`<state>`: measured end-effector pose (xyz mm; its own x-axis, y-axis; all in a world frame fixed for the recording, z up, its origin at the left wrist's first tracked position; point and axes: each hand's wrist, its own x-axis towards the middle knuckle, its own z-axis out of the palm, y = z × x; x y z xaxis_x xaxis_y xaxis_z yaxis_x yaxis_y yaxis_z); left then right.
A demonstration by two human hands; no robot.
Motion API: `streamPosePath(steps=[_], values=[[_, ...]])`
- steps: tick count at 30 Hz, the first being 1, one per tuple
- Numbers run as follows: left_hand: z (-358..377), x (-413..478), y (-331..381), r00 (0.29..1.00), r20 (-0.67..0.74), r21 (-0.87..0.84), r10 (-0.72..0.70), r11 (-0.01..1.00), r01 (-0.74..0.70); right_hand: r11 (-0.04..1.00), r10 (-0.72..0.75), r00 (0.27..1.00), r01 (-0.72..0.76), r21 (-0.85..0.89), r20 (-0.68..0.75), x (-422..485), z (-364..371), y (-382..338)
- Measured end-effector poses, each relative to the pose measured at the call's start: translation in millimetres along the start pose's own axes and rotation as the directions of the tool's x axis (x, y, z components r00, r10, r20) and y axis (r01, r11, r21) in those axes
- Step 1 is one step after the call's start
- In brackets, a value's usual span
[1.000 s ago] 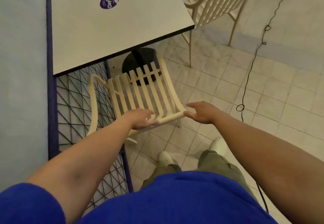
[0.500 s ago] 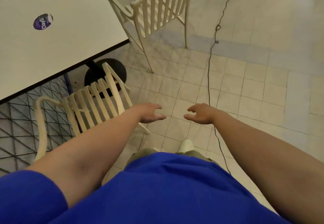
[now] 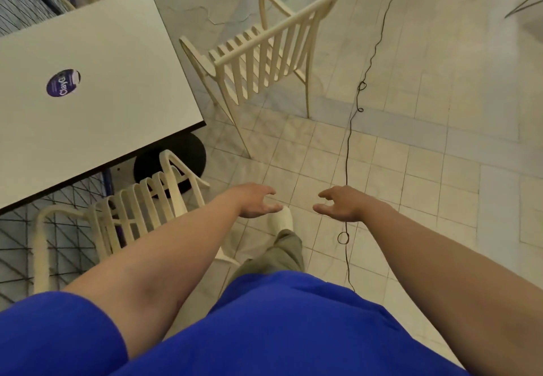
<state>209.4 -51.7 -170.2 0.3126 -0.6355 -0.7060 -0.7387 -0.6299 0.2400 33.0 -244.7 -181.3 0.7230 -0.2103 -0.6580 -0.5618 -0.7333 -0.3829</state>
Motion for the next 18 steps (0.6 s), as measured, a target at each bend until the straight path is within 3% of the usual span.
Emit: streamPosePath(steps=[11, 18], values=[[-137.8, 103.1, -52.2, 0.997, -0.05, -0.067, -0.053, 0.997, 0.049, 0.991, -0.077, 0.997, 0.076, -0.106, -0.005, 142.9, -141.9, -21.0], [-219.1, 146.4, -64.1, 0.987, -0.154, -0.037, -0.048, 0.998, 0.043, 0.977, -0.164, 0.986, 0.156, -0.148, -0.044, 208.4, -227.6, -34.0]])
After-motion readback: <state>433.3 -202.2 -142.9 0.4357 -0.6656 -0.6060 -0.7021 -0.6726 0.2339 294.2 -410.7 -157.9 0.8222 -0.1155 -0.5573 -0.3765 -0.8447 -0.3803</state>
